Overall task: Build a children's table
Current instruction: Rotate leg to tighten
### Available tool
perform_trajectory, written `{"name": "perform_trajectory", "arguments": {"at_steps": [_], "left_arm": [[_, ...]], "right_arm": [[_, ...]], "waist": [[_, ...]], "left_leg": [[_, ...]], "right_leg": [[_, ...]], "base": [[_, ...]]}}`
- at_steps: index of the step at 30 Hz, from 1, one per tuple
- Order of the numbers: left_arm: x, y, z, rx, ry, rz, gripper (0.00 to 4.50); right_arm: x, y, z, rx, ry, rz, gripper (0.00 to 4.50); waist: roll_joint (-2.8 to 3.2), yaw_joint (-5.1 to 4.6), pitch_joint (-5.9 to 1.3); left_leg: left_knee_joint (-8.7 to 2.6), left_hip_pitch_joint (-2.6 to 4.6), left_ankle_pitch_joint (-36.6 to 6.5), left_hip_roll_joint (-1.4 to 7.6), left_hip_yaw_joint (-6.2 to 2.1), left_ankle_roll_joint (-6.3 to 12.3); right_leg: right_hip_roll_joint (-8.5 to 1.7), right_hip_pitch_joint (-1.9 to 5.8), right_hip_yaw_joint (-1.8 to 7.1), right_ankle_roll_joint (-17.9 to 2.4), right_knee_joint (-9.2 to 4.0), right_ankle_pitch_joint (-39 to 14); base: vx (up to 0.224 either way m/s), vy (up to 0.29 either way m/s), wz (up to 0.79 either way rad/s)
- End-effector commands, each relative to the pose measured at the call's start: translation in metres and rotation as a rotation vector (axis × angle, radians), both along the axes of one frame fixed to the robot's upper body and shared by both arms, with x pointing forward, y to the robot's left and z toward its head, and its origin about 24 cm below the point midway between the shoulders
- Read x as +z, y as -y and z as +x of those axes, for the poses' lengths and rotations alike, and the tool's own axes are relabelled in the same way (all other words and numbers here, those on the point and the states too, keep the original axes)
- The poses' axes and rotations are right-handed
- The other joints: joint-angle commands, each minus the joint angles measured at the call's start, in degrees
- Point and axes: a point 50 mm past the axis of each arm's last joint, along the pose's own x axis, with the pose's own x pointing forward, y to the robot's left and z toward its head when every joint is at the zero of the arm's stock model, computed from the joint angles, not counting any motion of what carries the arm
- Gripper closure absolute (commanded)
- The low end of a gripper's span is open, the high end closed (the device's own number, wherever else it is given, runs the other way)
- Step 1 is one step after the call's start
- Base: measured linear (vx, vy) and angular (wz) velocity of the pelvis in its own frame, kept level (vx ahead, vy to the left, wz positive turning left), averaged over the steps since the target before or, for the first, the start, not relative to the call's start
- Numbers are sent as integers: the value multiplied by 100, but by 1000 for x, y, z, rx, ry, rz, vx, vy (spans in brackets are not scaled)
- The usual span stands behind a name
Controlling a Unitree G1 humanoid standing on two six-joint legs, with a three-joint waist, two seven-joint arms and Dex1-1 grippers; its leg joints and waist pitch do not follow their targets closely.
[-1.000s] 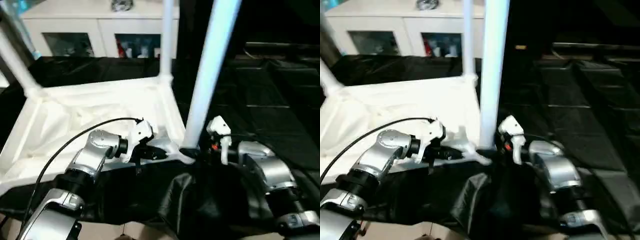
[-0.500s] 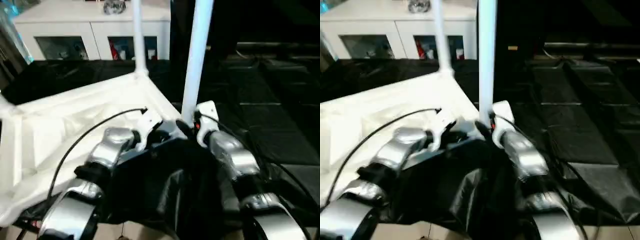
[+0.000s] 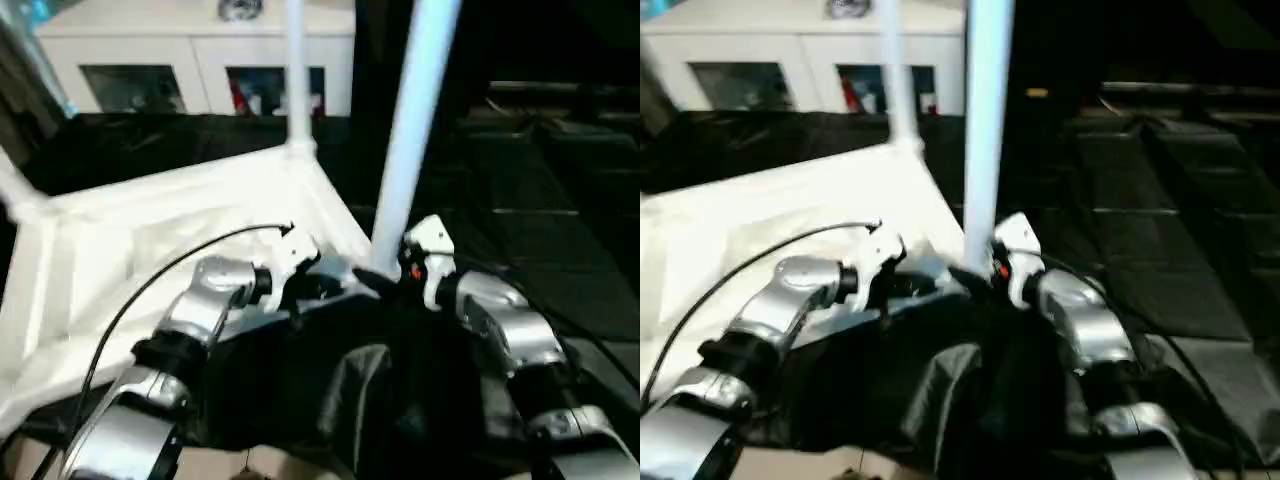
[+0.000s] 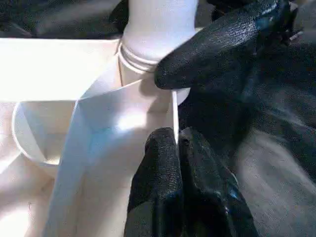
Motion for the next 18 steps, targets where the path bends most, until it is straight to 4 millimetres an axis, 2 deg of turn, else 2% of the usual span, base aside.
{"name": "perform_trajectory", "arguments": {"at_steps": [1, 2, 5, 8, 11, 12, 13, 16, 17, 18], "left_arm": [[18, 16, -3, -120, 69, -63, 450], [18, 11, -5, -148, 55, -54, 450], [17, 9, -6, -160, 47, -49, 450], [16, 4, -8, -183, 33, -30, 450], [14, -2, -12, -218, 7, -15, 450], [14, -2, -12, -218, 7, -15, 450], [14, -3, -14, -227, -3, -11, 450], [12, -6, -17, -248, -25, -7, 450], [12, -7, -18, -251, -29, -7, 450], [12, -7, -18, -251, -30, -7, 450]], "right_arm": [[-7, -15, -13, 161, -45, 17, 66], [-4, -9, -17, 212, -47, 13, 66], [-3, -6, -19, 241, -50, 11, 66], [-2, 2, -22, 274, -64, -10, 66], [0, 7, -27, 327, -86, -10, 66], [0, 7, -27, 327, -86, -10, 98], [0, 7, -28, 341, -96, -5, 98], [0, 7, -30, 361, -113, 1, 112], [0, 6, -31, 367, -116, 1, 129], [0, 6, -31, 369, -117, 2, 140]], "waist": [[-34, 23, -365], [-27, 41, -361], [-30, 50, -377], [-38, 50, -376], [-47, 67, -383], [-47, 71, -385], [-71, 69, -386], [-55, 74, -376], [-57, 72, -374], [-85, 69, -376]], "left_leg": [[-348, 68, -1451, 162, -1, 351], [-350, 69, -1478, 169, -1, 350], [-347, 45, -1364, 162, -5, 362], [-340, 42, -1338, 152, -5, 356], [-332, 37, -1245, 161, -3, 417], [-332, 32, -1201, 161, -5, 437], [-325, 28, -1190, 157, 1, 447], [-336, 36, -1233, 161, -5, 412], [-339, 35, -1259, 161, -7, 401], [-336, 34, -1248, 161, -1, 403]], "right_leg": [[-335, 316, 225, -1295, -439, -1428], [-339, 311, 234, -1294, -437, -1431], [-330, 319, 228, -1320, -405, -1214], [-337, 322, 227, -1327, -409, -1236], [-333, 331, 227, -1331, -395, -1163], [-332, 332, 223, -1343, -390, -1111], [-331, 331, 224, -1348, -393, -1101], [-335, 323, 219, -1323, -399, -1274], [-333, 324, 219, -1300, -402, -1334], [-333, 322, 221, -1291, -406, -1342]], "base": [[0, 0, 0], [0, 0, 0], [0, 0, 0], [0, 0, 0], [0, 0, 0], [0, 0, 0], [0, 0, 0], [0, 0, 0], [0, 0, 0], [0, 0, 0]]}}
